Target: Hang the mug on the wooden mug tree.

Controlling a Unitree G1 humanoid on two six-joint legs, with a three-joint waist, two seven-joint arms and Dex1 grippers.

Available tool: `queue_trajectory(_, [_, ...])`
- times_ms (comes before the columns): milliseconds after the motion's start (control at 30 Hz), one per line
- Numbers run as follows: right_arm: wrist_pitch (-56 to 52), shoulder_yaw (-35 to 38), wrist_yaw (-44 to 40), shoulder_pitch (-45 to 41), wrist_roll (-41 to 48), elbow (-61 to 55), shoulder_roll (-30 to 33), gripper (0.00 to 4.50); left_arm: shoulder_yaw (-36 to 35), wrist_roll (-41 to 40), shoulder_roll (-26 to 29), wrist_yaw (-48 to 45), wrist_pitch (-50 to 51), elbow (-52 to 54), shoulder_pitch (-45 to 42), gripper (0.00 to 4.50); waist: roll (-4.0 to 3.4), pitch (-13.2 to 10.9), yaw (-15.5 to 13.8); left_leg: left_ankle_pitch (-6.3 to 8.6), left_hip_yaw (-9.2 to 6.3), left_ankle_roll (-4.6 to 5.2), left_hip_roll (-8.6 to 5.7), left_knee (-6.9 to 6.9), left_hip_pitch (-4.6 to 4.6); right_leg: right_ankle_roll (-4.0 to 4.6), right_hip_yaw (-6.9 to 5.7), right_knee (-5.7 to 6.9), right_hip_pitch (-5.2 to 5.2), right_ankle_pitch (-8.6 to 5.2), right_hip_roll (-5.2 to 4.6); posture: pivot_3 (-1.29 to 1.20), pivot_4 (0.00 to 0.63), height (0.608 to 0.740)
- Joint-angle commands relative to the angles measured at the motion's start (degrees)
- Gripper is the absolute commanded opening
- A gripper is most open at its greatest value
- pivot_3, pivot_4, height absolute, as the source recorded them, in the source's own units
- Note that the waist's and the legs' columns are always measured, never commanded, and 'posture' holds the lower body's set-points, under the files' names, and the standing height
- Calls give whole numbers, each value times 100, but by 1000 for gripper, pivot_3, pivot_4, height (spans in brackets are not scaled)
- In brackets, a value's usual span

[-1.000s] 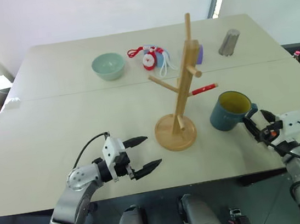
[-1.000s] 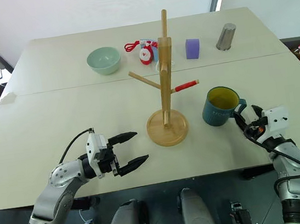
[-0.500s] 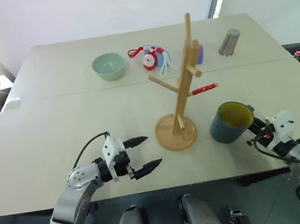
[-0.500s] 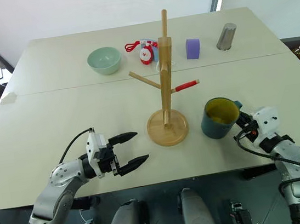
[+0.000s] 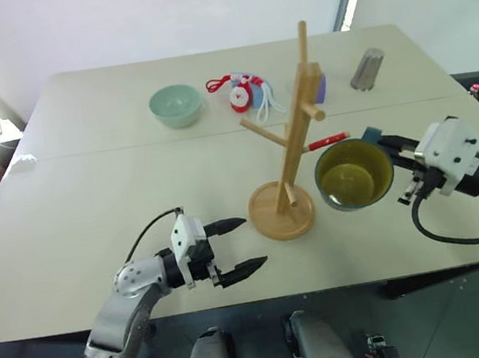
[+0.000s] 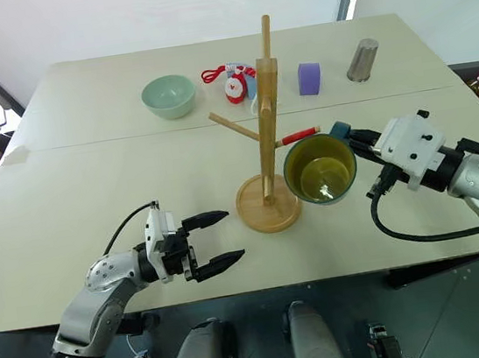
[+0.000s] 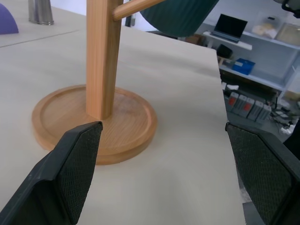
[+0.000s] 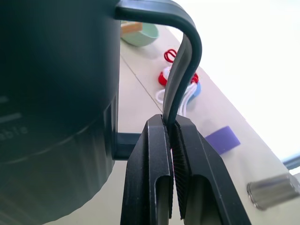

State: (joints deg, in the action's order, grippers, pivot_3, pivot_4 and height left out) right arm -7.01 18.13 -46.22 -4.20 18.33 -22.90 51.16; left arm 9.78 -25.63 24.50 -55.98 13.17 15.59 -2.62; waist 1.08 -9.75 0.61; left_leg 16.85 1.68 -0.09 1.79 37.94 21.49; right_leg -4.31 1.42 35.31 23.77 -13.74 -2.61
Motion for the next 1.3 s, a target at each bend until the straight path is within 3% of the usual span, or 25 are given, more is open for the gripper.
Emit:
queue_trajectory(33, [-69,-6,-241,-272,130,-126,222,35,-78,6,-43,59,-191,55,27,4500,0,0,1,0,-1,0,0,0,0,0,0,0,0,0,0,0,150,740])
queue_trajectory(167, [-124,-219,-353,-633,117,-33,228,35,-207,-37,-21,122,-285,108,-6,4500,0,0,2,0,-4,0,1,0,-2,0,-1,2,0,0,2,0,150,740])
queue_trajectory(533, [-19,-668,-703,-1220,-72,511,229,35,-718,-1019,239,309,701,914,-918,4500,1,0,4,1,-5,1,1,5,0,-1,-3,3,-3,1,1,0,150,740])
queue_trajectory(900, [-126,-819,-907,-1503,-68,698,238,35,-674,-1076,277,286,817,998,-1101,4500,1,0,4,0,-5,1,-1,6,-2,-1,-3,4,-4,1,4,0,150,740])
queue_trajectory(1000, [-223,-865,-968,-1587,-50,651,244,992,-678,-1063,264,289,797,990,-1107,4500,0,0,5,0,-5,1,-1,6,-2,-1,-3,4,-4,1,4,0,150,740])
queue_trajectory(1167, [-67,-896,-934,-1712,-229,653,249,3472,-667,-1037,247,304,770,998,-1079,4500,0,-1,4,0,-5,1,0,6,-1,-1,-3,4,-3,1,4,0,150,740])
queue_trajectory(1300, [-60,-762,-928,-1724,-264,689,326,3472,-664,-998,242,314,736,979,-1044,4500,0,-1,4,0,-5,1,-1,6,-1,-1,-3,4,-4,1,4,0,150,740])
